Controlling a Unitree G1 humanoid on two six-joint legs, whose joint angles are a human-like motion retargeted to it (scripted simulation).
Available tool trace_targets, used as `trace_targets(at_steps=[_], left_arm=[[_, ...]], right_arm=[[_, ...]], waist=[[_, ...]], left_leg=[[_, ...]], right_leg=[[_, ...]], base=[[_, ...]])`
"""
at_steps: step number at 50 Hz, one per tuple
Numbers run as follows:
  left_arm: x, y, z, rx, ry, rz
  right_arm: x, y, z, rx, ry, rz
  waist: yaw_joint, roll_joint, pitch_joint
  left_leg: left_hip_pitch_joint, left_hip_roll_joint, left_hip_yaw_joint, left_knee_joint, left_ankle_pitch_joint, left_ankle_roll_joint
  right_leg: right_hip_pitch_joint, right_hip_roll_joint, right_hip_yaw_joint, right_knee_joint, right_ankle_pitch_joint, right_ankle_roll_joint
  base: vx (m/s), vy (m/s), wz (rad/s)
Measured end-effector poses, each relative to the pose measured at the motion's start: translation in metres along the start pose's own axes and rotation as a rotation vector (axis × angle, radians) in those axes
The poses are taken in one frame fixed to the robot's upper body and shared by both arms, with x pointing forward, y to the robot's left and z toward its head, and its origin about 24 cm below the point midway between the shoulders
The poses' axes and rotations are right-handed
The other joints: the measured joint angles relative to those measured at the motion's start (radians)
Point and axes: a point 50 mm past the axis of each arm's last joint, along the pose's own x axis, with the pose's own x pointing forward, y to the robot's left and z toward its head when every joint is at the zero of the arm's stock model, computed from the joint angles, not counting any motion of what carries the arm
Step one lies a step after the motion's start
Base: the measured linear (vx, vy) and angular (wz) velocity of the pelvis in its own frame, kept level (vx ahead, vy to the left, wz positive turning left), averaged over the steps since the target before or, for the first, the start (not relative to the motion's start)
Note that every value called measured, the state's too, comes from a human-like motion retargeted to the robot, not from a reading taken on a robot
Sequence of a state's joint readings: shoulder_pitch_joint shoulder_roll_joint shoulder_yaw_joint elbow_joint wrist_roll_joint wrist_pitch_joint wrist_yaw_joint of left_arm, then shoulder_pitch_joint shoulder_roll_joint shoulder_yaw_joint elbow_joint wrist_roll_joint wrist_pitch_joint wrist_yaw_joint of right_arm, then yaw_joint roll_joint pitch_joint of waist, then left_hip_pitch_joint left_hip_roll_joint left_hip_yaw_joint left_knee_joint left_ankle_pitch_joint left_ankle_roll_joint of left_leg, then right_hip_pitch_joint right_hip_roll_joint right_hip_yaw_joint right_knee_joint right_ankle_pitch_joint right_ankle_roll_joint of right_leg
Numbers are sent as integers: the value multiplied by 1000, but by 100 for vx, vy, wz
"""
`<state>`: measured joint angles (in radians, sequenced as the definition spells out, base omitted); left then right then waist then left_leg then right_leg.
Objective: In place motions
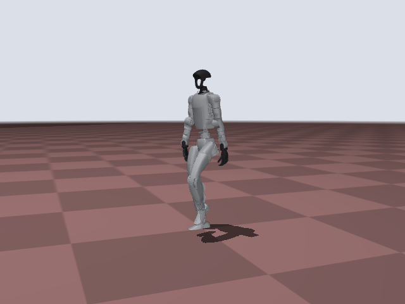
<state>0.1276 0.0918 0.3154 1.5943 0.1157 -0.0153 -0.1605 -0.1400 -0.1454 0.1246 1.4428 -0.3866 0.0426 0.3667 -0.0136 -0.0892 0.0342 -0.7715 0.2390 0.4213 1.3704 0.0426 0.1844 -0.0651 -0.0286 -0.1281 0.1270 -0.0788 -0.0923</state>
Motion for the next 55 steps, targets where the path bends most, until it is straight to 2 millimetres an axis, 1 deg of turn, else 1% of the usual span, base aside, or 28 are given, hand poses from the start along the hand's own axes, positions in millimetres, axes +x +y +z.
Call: trace_targets(at_steps=[2, 4, 5, 7, 8, 10, 13, 15, 17, 21, 23, 25, 27, 28, 29, 30, 32, 33, 34, 35, 37, 38, 40, 41, 44, 47, 51, 55], left_arm=[[0, -4, -9, -26, 36, -42], [-1, -3, -24, -19, 87, -39], [-1, -2, -32, -7, 107, -32], [-2, -1, -37, 23, 119, -26], [-2, 0, -38, 35, 121, -26], [-2, 2, -34, 52, 116, -27], [-1, 2, -25, 63, 95, -27], [0, 1, -17, 64, 69, -25], [0, 0, -10, 59, 38, -25], [1, -1, -1, 52, -24, -5], [1, 2, 8, 52, -49, 11], [0, 6, 11, 58, -65, 34], [-1, 10, 20, 83, -75, 55], [-2, 10, 25, 100, -82, 59], [-2, 10, 33, 114, -94, 59], [-3, 10, 43, 127, -107, 56], [-10, 8, 81, 169, -170, 55], [-14, 7, 100, 196, -207, 63], [-17, 5, 115, 224, -244, 72], [-21, 3, 127, 253, -280, 80], [-27, 5, 144, 282, -332, 75], [-31, 8, 152, 279, -356, 73], [-33, 10, 158, 274, -379, 85], [-34, 8, 160, 272, -392, 96], [-34, 5, 163, 249, -415, 101], [-31, 2, 155, 245, -386, 70], [-24, 0, 139, 244, -338, 61], [-14, -3, 109, 226, -263, 47]], right_arm=[[0, -3, 14, -66, -42, -41], [0, -1, 16, -90, -72, -72], [1, 0, 15, -90, -87, -83], [1, 1, 13, -76, -99, -83], [1, 2, 12, -68, -97, -74], [3, 6, 11, -51, -90, -50], [4, 10, 3, -21, -60, -22], [5, 13, -7, -10, -28, -9], [5, 18, -19, -9, 11, 0], [6, 31, -48, -5, 93, 19], [5, 33, -61, -2, 141, 33], [3, 40, -76, 6, 186, 53], [1, 43, -92, 29, 233, 64], [-1, 45, -99, 54, 246, 63], [-2, 47, -105, 81, 255, 60], [-3, 48, -110, 110, 261, 56], [-2, 49, -106, 200, 227, 39], [-1, 47, -104, 256, 199, 24], [-1, 47, -104, 302, 178, 14], [-2, 46, -106, 343, 159, 4], [-4, 49, -114, 328, 187, 34], [-5, 49, -116, 291, 222, 53], [-7, 50, -120, 256, 288, 74], [-7, 50, -122, 259, 298, 74], [-8, 52, -122, 237, 296, 102], [-7, 54, -122, 212, 285, 105], [-5, 51, -114, 209, 258, 89], [-2, 51, -108, 212, 221, 77]], waist=[[18, -10, -6], [49, -30, -38], [72, -42, -55], [113, -72, -61], [122, -89, -53], [133, -102, -30], [129, -90, -25], [115, -74, -39], [99, -64, -59], [64, -51, -112], [30, -29, -113], [11, 6, -141], [-17, 57, -135], [-64, 86, -143], [-118, 115, -146], [-175, 143, -146], [-147, 155, -73], [-137, 159, -35], [-148, 171, -18], [-170, 186, -12], [-164, 197, -44], [-209, 216, -42], [-259, 266, -35], [-262, 280, -27], [-291, 319, -13], [-309, 340, -19], [-294, 310, -34], [-266, 285, -76]], left_leg=[[-173, 74, 12, 170, -63, 39], [-340, 101, 9, 290, -110, 43], [-415, 107, 10, 332, -125, 36], [-511, 84, 12, 362, -133, 2], [-531, 62, 18, 361, -133, -18], [-531, 52, 21, 354, -134, -28], [-453, 38, 13, 305, -141, -11], [-365, 24, 9, 246, -138, -6], [-245, -21, 3, 145, -123, -25], [68, -167, 8, -216, -82, -85], [255, -243, -26, -456, -53, -113], [419, -278, -61, -723, -17, -134], [611, -311, -97, -1016, -198, -133], [675, -276, -54, -1109, -252, -112], [692, -262, -113, -1161, -254, -115], [685, -258, -224, -1192, -230, -130], [663, -234, -299, -1199, -190, -145], [673, -213, -288, -1210, -185, -145], [680, -197, -293, -1223, -183, -147], [685, -183, -307, -1235, -183, -150], [631, -191, -323, -1235, -167, -138], [606, -179, -337, -1228, -162, -134], [568, -142, -356, -1215, -153, -123], [564, -131, -358, -1211, -150, -116], [536, -79, -353, -1185, -153, -118], [517, -46, -348, -1169, -158, -127], [544, -61, -311, -1190, -154, -134], [574, -78, -258, -1238, -135, -147]], right_leg=[[-22, 10, 52, 8, 1, -18], [-36, 19, 104, 8, -1, -38], [-44, 21, 130, 13, -6, -48], [-63, 6, 173, 33, -12, -59], [-65, -5, 190, 41, -11, -63], [-62, -14, 203, 54, -13, -72], [-54, -12, 207, 47, -12, -70], [-49, -12, 193, 30, -8, -58], [-44, -25, 168, 8, -1, -35], [-45, -50, 123, -26, 10, 3], [-22, -52, 83, -12, -12, 18], [-19, -21, 58, -8, -27, 19], [-15, 20, 9, 62, -68, 12], [-27, 38, -43, 100, -76, 11], [-47, 48, -116, 150, -45, 13], [-70, 54, -199, 205, 5, 17], [-209, 37, -167, 463, 196, 116], [-292, 18, -155, 603, 269, 157], [-384, 18, -142, 737, 280, 163], [-482, 29, -129, 866, 258, 151], [-690, -25, -162, 1126, 206, 58], [-786, -34, -184, 1228, 184, 29], [-951, -34, -220, 1383, 147, -9], [-1015, -29, -232, 1437, 132, -18], [-1157, -11, -282, 1515, 102, -24], [-1191, -9, -304, 1508, 77, -20], [-1104, -3, -251, 1441, 57, -14], [-912, 29, -207, 1265, 55, 20]], base=[[-3, 5, -51], [15, 7, -57], [12, 11, -65], [1, 11, -50], [-5, 7, -21], [-6, 4, -8], [-2, 1, -1], [1, 2, 9], [0, 0, 0], [4, -2, 1], [14, -6, 18], [19, -10, -4], [15, -13, 58], [7, -14, 183], [0, -15, 246], [-21, -15, 155], [-46, -13, 24], [-47, -8, 40], [-36, -5, 101], [-16, -2, 52], [-8, -1, -23], [-14, -2, 14], [-13, -3, 38], [-8, -4, 27], [-3, -7, 31], [4, -8, 11], [5, -7, -25], [10, -5, -31]])
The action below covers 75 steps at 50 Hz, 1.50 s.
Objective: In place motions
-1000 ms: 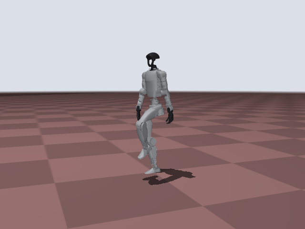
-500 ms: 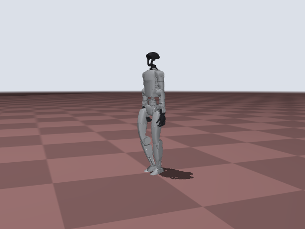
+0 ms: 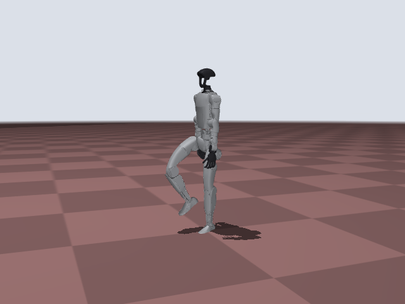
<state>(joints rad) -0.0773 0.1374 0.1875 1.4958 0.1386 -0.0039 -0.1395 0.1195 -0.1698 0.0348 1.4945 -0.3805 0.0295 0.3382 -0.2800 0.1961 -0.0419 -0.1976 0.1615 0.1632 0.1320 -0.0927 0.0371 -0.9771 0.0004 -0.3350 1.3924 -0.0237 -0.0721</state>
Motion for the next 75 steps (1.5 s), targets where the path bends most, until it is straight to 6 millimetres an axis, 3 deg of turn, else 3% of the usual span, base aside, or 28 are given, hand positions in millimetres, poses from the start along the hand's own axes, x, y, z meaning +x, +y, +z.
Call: trace_targets(at_steps=[7, 10, 12, 13, 15, 17, 20, 22, 26, 30, 34, 40, 44, 48, 53, 58, 68, 75], left_arm=[[-4, -12, -57, -18, 157, -29], [-9, -10, -78, -8, 226, -33], [-12, -7, -90, -7, 263, -25], [-14, -5, -96, -12, 280, -21], [-17, -2, -104, -26, 309, -14], [-16, -5, -102, -68, 308, -11], [-13, -10, -95, -172, 265, -5], [-13, -11, -93, -201, 248, -23], [-10, -5, -77, -113, 236, -28], [-5, 0, -54, 20, 165, 9], [-1, -2, -26, 35, 52, -13], [1, -10, -8, 31, 6, -34], [1, -14, -14, 21, 19, -40], [-1, -17, -37, -8, 85, -34], [-6, -17, -67, -37, 198, -26], [-9, -12, -80, -55, 241, -10], [-7, -7, -70, -73, 206, -15], [-4, -11, -53, -51, 152, -36]], right_arm=[[-2, -8, 17, -36, -60, -62], [-3, -10, 24, -56, -66, -74], [-3, -10, 28, -74, -67, -67], [-3, -9, 29, -85, -65, -63], [-3, -9, 33, -100, -68, -51], [-6, -12, 48, -119, -91, -53], [-13, -18, 77, -182, -148, -67], [-17, -19, 93, -227, -183, -72], [-20, -16, 110, -273, -251, -86], [-15, -13, 95, -199, -265, -89], [-9, -12, 69, -172, -151, -57], [-5, -10, 23, -144, 39, -24], [-5, -10, 4, -139, 107, -28], [-5, -11, -5, -146, 137, -34], [-5, -12, -1, -118, 113, -46], [-4, -10, 13, -83, 45, -32], [-3, -4, 42, -174, -44, -19], [-4, -4, 49, -213, -61, -25]], waist=[[72, -76, -59], [59, -139, -60], [81, -174, -69], [112, -198, -80], [172, -241, -100], [232, -247, -108], [227, -241, -64], [192, -225, -35], [131, -202, -2], [166, -207, -23], [175, -208, -14], [187, -217, -18], [208, -225, -18], [201, -209, -31], [160, -182, -51], [159, -181, -54], [167, -194, -56], [176, -201, -58]], left_leg=[[46, -64, 73, -33, -1, -13], [79, -137, 56, -26, -13, -9], [102, -173, 74, -34, -18, -9], [114, -194, 102, -39, -23, -10], [123, -234, 138, -46, -31, -8], [94, -231, 177, -43, -33, -9], [88, -217, 185, -31, -31, -12], [94, -204, 183, -19, -29, -10], [84, -182, 161, 14, -28, -14], [66, -188, 150, 22, -23, -16], [62, -186, 151, 32, -20, -23], [10, -200, 108, 116, -23, -26], [5, -218, 99, 151, -33, -20], [43, -215, 113, 97, -38, -14], [68, -202, 104, 31, -27, -26], [85, -203, 105, -4, -16, -27], [90, -208, 96, -20, -4, -24], [91, -216, 84, -31, 9, -22]], right_leg=[[485, 103, 201, -586, 69, 99], [750, 69, 219, -983, 61, 118], [879, 45, 142, -1149, -135, 21], [921, 25, 108, -1227, -151, -5], [947, -2, 146, -1341, -90, 21], [924, -40, 117, -1347, -85, 65], [882, -7, 235, -1325, -64, 31], [898, 5, 213, -1327, -65, 24], [925, 14, 178, -1343, -64, 25], [920, 11, 173, -1348, -63, 18], [927, 12, 165, -1351, -62, 9], [933, 0, 142, -1368, -57, 9], [939, -9, 144, -1370, -54, 7], [941, 1, 141, -1368, -58, 5], [936, 14, 120, -1364, -64, 3], [935, 14, 115, -1362, -65, 5], [937, 9, 101, -1360, -66, 8], [940, 1, 82, -1357, -72, 11]], base=[[13, 1, -25], [16, 5, 46], [18, 8, -25], [16, 11, -101], [4, 14, -130], [-24, 13, -115], [-22, 9, -46], [-10, 6, 7], [-13, 6, 46], [5, 6, 13], [-2, 6, 20], [1, 5, 33], [0, 0, 0], [8, 4, -6], [5, 1, 12], [0, 0, 0], [0, 0, 0], [0, 0, 0]])
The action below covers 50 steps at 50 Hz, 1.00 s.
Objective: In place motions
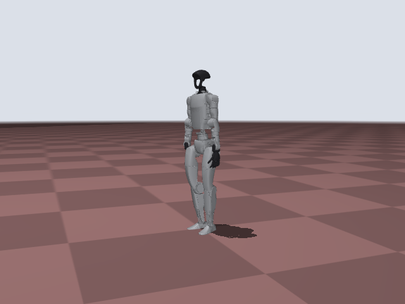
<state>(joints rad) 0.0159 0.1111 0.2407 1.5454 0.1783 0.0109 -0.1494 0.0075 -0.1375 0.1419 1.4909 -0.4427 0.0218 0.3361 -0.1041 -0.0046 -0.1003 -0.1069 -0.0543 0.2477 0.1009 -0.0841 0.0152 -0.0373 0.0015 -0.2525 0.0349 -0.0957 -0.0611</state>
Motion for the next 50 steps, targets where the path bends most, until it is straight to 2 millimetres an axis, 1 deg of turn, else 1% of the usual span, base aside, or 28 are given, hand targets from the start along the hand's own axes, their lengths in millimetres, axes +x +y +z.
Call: trace_targets(at_steps=[5, 10, 18, 23, 28, 33, 38, 40, 42, 45, 48, 50], left_arm=[[0, -3, 7, 28, -21, -9], [1, -4, 5, 31, -13, -11], [0, -4, -12, 2, 42, -5], [-1, -2, -23, -20, 78, 5], [-1, -1, -26, -31, 87, 8], [-1, 1, -20, -23, 68, 9], [-1, 2, -7, -15, 24, 8], [-1, 4, -2, -13, 9, 7], [-1, 5, 3, -10, -4, 9], [-2, 8, 8, -8, -20, 18], [-2, 12, 11, -3, -23, 26], [-3, 13, 10, 2, -18, 33]], right_arm=[[0, 0, -6, 20, 21, -1], [-1, -1, -17, 42, 64, -4], [-3, -2, -29, 69, 104, -16], [-2, -1, -29, 83, 94, -13], [-1, 1, -26, 78, 81, -9], [0, 3, -24, 74, 66, -2], [0, 0, -16, 56, 38, -5], [-1, -2, -12, 41, 25, -12], [-1, -4, -7, 26, 12, -20], [-2, -7, -1, 7, -7, -33], [-2, -7, 0, 1, -14, -36], [-1, -6, -3, 9, -8, -33]], waist=[[4, -3, -3], [10, -7, -5], [10, -2, -5], [6, 3, -4], [-3, 10, -3], [-13, 17, 0], [-19, 28, 10], [-8, 32, 13], [1, 34, 16], [6, 38, 22], [-10, 36, 28], [-22, 28, 30]], left_leg=[[-1, -8, -12, -11, 12, 0], [-1, -18, -18, -19, 21, 1], [11, -25, -21, -35, 28, 10], [21, -24, -23, -47, 28, 16], [28, -21, -29, -57, 25, 22], [34, -18, -42, -65, 19, 28], [32, -3, -50, -70, 11, 29], [30, 7, -39, -72, 6, 28], [26, 14, -27, -76, 3, 28], [19, 28, -12, -80, 3, 25], [18, 29, -14, -80, 3, 26], [23, 18, -23, -79, 3, 28]], right_leg=[[3, -4, -4, -1, -6, 3], [5, -12, -10, -3, -10, 7], [6, -17, -4, 8, -20, 12], [-1, -19, 3, 29, -32, 14], [-12, -17, 7, 58, -47, 16], [-27, -14, 9, 97, -61, 16], [-67, -5, 21, 173, -73, 19], [-90, -1, 44, 213, -63, 29], [-122, 5, 86, 258, -42, 56], [-161, 12, 134, 310, -58, 86], [-161, 4, 129, 277, -82, 72], [-145, -15, 99, 216, -61, 73]], base=[[1, 0, 12], [0, 0, 4], [0, 0, 0], [0, 0, 0], [-1, -4, -4], [-2, -6, -2], [-5, -7, -12], [-8, -7, -56], [-10, -7, -56], [-10, -6, -38], [-5, -5, 6], [0, -4, 30]])
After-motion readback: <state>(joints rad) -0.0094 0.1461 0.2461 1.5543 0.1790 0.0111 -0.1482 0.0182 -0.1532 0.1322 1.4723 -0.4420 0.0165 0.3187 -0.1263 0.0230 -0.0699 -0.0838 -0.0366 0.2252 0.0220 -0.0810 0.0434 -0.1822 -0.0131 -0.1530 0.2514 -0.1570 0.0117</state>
